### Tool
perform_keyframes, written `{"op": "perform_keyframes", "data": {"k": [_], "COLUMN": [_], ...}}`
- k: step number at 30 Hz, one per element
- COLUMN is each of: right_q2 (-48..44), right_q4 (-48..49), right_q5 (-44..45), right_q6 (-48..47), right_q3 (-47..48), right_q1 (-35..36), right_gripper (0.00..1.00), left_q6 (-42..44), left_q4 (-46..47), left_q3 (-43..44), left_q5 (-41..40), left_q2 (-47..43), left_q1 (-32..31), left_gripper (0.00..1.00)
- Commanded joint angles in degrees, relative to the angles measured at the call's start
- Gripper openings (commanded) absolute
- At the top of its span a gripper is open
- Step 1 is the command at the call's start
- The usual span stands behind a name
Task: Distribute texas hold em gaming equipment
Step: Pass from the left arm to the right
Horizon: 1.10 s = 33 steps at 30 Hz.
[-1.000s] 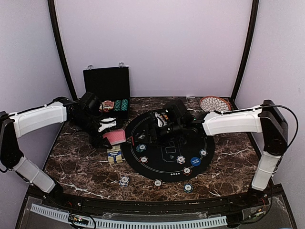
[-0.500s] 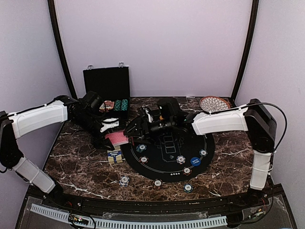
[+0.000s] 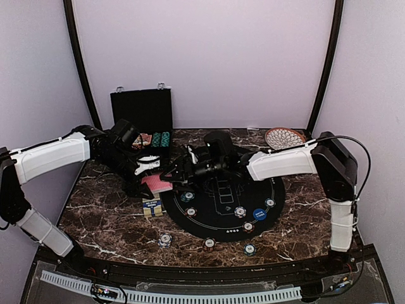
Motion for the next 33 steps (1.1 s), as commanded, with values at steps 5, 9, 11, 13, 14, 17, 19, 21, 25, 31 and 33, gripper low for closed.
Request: {"op": "perform_keyframes", "data": {"k": [5, 9, 11, 13, 14, 17, 19, 21, 25, 31, 33], "right_q2": [5.5, 7.2, 7.9, 8.3, 8.6, 8.6, 8.5, 8.4, 8.6, 9.6, 9.7], "right_q4": [8.0, 11.6, 14.0, 16.3, 17.4, 19.6, 19.6, 19.6, 20.1, 22.5, 23.3], "right_q5": [-4.6, -5.9, -6.4, -6.6, -6.8, -7.2, -7.1, -7.2, -7.4, -7.8, -7.8], "right_q6": [5.4, 8.5, 10.7, 12.7, 13.6, 15.1, 15.3, 15.3, 16.0, 18.9, 19.8], "right_q3": [3.9, 4.1, 3.6, 2.9, 2.6, 1.7, 1.4, 1.2, 1.2, 1.6, 1.5], "right_q1": [-0.4, -1.0, -1.4, -1.6, -1.7, -2.0, -2.1, -2.2, -2.2, -2.3, -2.2], "right_gripper": [0.71, 0.58, 0.48, 0.35, 0.3, 0.16, 0.1, 0.07, 0.04, 0.02, 0.02], "left_q6": [-0.1, 0.0, 0.0, 0.1, 0.1, 0.1, -0.4, -0.7, -0.7, -0.4, 0.2], "left_q4": [-0.4, -0.2, -0.1, -0.1, 0.0, 0.2, 0.7, 1.8, 3.3, 3.0, 3.1], "left_q3": [1.5, 1.3, 1.4, 1.5, 1.5, 1.7, 1.8, 1.8, 2.8, 5.5, 5.5], "left_q5": [0.9, 0.3, 0.4, 0.3, 0.0, -0.4, -0.6, -1.0, -0.9, 0.6, 0.7], "left_q2": [-1.4, -1.0, -1.0, -0.8, -0.7, -0.1, 0.3, 0.7, 1.9, 5.1, 5.6], "left_q1": [-0.8, -0.8, -0.9, -0.9, -0.9, -0.9, -0.9, -0.8, -0.9, -1.4, -1.8], "left_gripper": [0.0, 0.0, 0.0, 0.0, 0.02, 0.26, 0.66, 0.95, 0.99, 0.99, 0.99]}}
